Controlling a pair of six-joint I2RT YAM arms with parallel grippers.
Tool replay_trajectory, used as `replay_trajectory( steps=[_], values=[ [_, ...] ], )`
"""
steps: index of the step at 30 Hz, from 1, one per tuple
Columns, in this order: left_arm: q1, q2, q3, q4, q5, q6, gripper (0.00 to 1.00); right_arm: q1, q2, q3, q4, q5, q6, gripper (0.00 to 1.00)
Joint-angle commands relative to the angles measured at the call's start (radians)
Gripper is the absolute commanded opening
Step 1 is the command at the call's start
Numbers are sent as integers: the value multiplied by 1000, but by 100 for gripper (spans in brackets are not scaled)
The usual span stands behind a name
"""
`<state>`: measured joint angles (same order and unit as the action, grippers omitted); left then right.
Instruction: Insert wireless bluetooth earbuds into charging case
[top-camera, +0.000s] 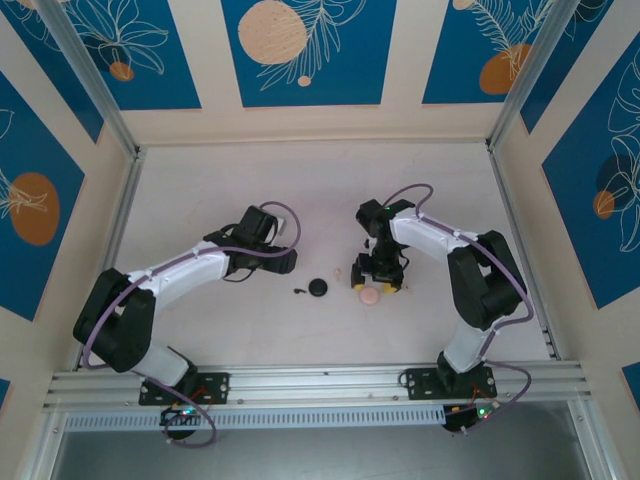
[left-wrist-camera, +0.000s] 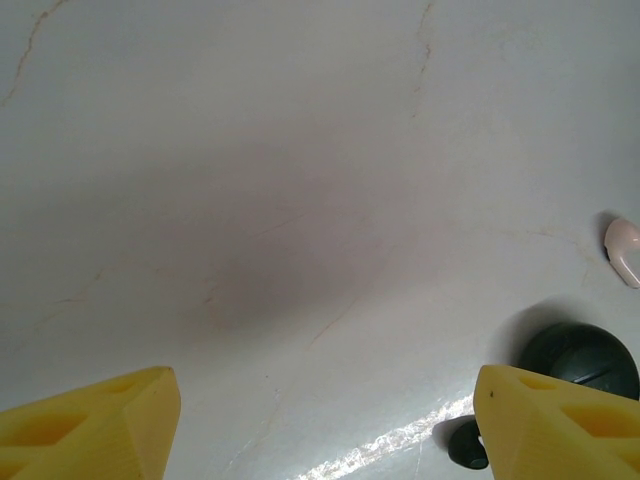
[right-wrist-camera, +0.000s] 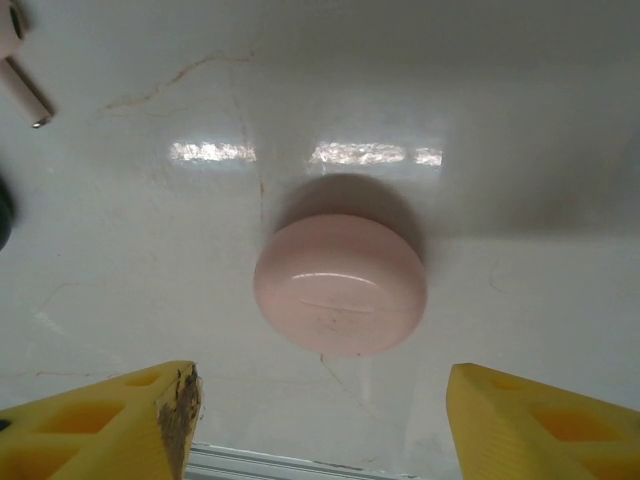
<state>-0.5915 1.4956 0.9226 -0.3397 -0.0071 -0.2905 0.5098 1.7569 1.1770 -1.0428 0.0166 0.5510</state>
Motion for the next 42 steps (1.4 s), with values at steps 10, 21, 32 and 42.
replay_trajectory(
  steps=[10,21,32,42],
  values=[
    [-8,27,28,-27,4,-9,77,29,106,24,-17,33,18,64],
    [-10,35,32,-32,7,-11,76,30,139,8,20,19,15,48],
    [-16,-11,28,50,111,37,69,19,-52,-50,131,14,71,45],
    [-55,-186,-164,436,237,127,65,-23,-335,-213,546,-180,167,44]
  ],
)
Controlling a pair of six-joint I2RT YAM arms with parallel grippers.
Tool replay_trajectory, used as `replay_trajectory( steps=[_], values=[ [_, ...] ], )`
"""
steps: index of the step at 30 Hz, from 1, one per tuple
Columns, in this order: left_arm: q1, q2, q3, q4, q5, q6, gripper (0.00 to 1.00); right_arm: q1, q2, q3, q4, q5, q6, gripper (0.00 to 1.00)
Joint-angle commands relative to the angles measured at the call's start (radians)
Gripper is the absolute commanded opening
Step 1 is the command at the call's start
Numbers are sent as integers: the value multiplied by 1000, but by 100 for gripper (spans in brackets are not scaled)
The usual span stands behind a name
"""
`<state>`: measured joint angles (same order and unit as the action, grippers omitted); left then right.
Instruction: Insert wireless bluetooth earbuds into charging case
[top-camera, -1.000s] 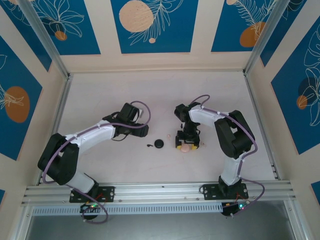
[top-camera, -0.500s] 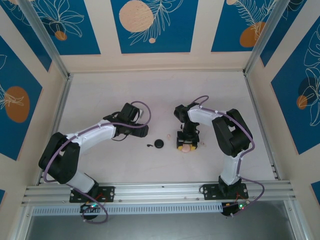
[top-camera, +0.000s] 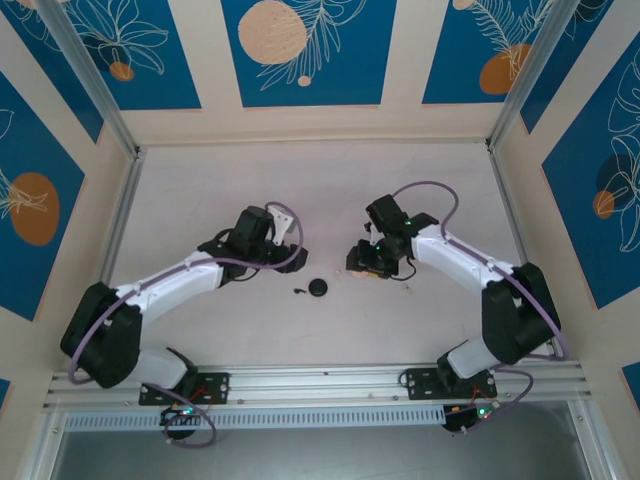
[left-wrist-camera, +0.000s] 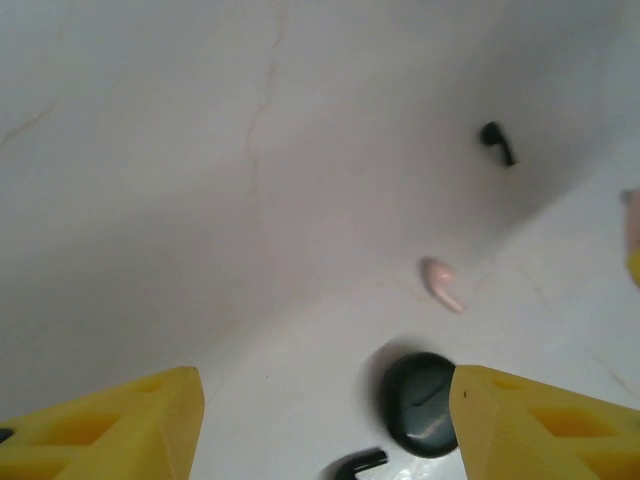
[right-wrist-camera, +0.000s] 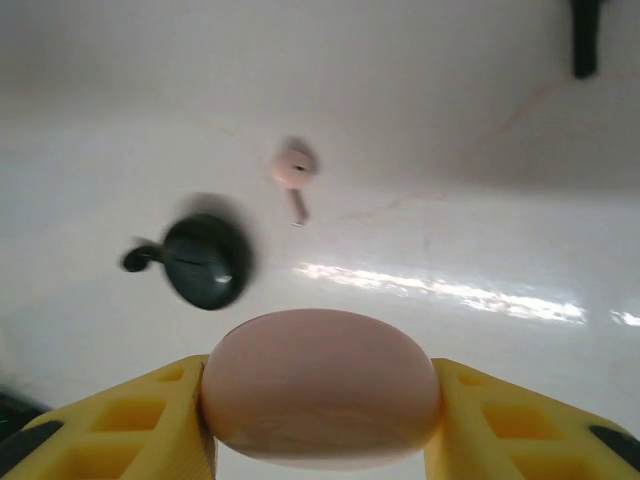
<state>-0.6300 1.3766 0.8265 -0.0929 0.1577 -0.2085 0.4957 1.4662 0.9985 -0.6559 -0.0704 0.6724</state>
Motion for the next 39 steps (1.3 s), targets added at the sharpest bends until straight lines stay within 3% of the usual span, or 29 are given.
replay_trajectory(
  steps=[1,6,20,29,39],
  values=[
    [-18,-92,-103,257,85,52,65,-11,-58,-44,189,-110,46,44],
    [-24,-180,-231,492,133,94,64,-17,-136,-106,346,-166,67,44],
    [-51,-190,-348,744,286,175,59,-8,-339,-288,756,-205,133,44],
    [-69,-138,-333,812,337,166,55,25,-392,-321,826,-204,130,44],
    [-84,-137,-333,892,318,134,52,77,-370,-348,882,-195,173,44]
  ],
)
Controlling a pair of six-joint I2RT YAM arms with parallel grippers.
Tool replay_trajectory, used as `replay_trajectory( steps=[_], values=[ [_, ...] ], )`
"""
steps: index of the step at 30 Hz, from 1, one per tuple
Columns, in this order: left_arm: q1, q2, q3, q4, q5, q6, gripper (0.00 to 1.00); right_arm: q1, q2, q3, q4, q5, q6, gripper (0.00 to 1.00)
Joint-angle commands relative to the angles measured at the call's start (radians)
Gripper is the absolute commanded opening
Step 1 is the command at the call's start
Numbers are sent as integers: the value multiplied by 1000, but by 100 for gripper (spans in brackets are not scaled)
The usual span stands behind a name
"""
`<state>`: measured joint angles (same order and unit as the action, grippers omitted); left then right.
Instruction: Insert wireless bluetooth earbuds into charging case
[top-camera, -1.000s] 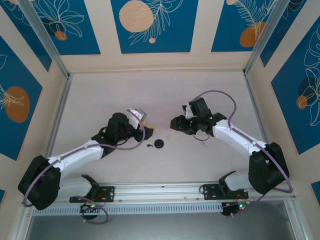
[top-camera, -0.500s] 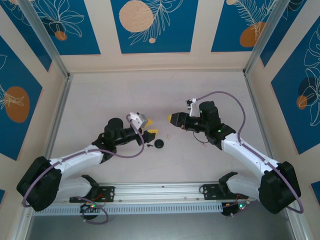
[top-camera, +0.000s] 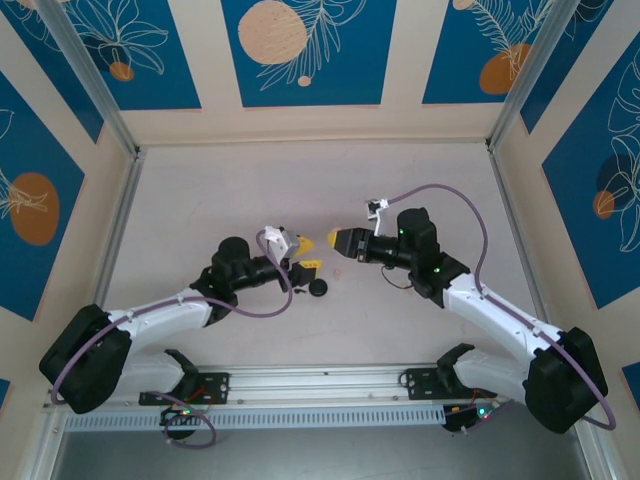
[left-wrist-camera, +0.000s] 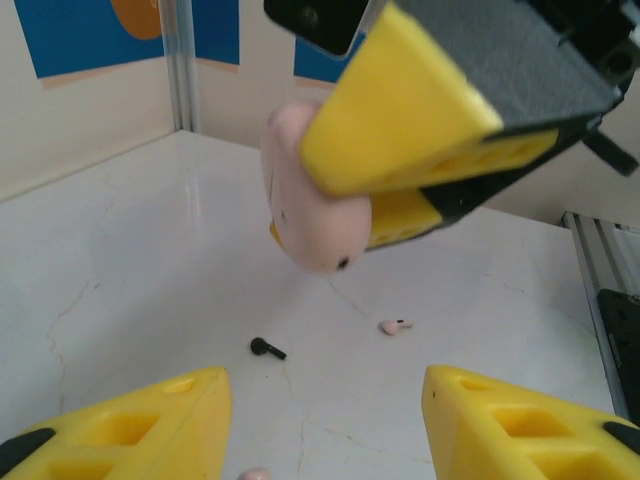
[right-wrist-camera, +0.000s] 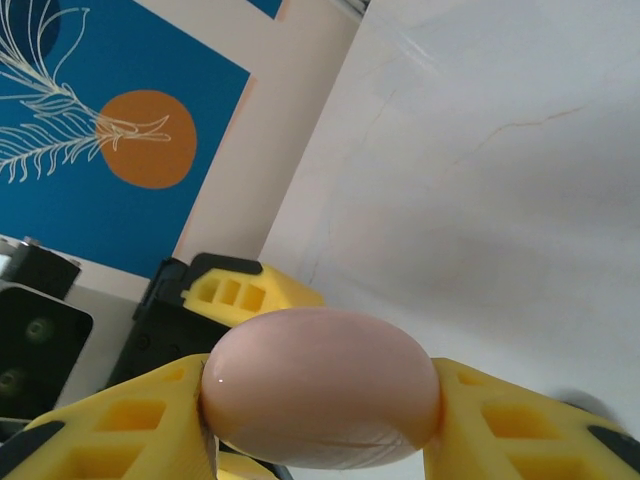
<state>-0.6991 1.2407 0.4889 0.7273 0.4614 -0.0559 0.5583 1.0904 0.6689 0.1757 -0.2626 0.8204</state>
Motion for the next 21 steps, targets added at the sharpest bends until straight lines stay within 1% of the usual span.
replay_trajectory(
  steps=[1,14,21],
  values=[
    [-15,-1,5,76,11,-21,52,21,9,-22,58,-3,29,44],
    [-21,11,10,98,6,-45,50,76,58,-22,138,-3,77,44],
    [-25,9,7,97,-16,-48,48,96,66,-25,160,-4,89,44]
  ],
)
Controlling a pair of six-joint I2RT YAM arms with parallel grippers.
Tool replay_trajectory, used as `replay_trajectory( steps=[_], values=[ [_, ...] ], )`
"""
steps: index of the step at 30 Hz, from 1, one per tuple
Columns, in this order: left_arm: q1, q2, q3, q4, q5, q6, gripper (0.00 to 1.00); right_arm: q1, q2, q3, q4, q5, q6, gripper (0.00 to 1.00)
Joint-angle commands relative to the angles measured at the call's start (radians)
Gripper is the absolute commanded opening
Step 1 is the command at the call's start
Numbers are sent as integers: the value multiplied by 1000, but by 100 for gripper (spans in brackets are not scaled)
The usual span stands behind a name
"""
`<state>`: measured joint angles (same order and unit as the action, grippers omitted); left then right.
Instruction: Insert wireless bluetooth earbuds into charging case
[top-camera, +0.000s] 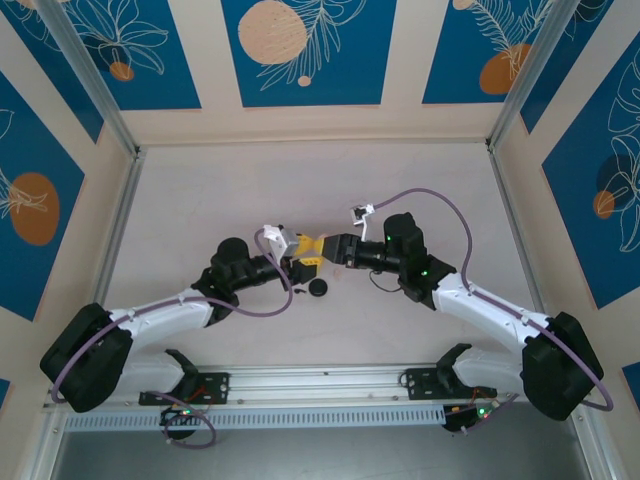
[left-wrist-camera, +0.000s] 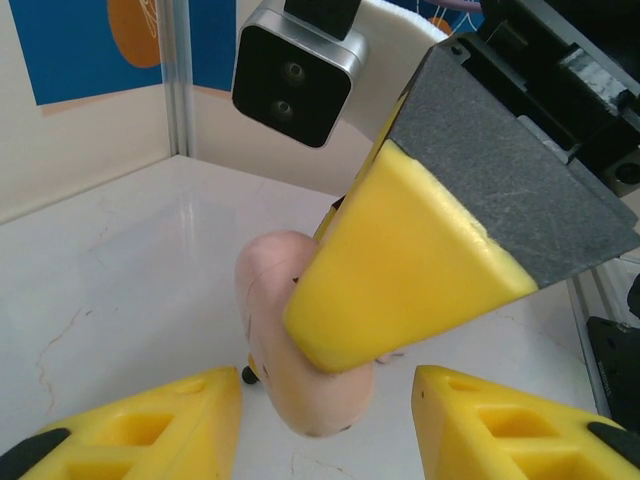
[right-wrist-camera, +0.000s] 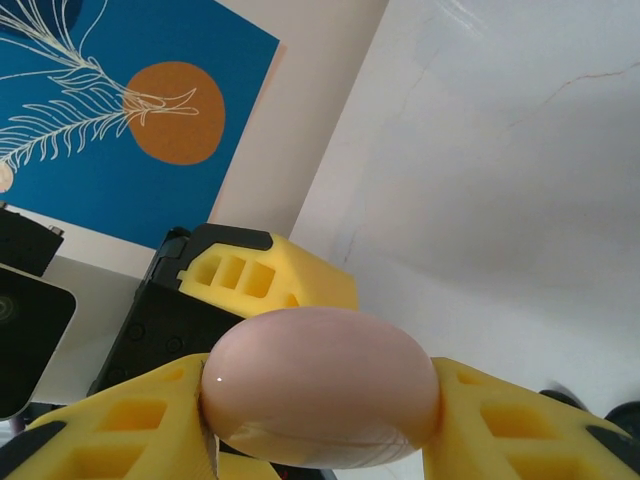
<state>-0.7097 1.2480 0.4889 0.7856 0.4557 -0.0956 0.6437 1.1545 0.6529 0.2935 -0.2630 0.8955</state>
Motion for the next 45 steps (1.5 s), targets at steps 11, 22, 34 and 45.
replay_trajectory(
  steps=[11,22,34,45],
  values=[
    [-16,-8,4,39,-38,-21,41,30,7,-15,50,-6,22,45],
    [-16,-31,7,18,-42,-30,25,41,11,-21,38,0,10,47],
    [-11,-6,27,-28,61,-44,11,-16,-43,6,-61,-13,-155,73],
    [-1,31,63,-40,225,-42,10,-158,-227,-18,-146,-228,-534,63]
  ],
)
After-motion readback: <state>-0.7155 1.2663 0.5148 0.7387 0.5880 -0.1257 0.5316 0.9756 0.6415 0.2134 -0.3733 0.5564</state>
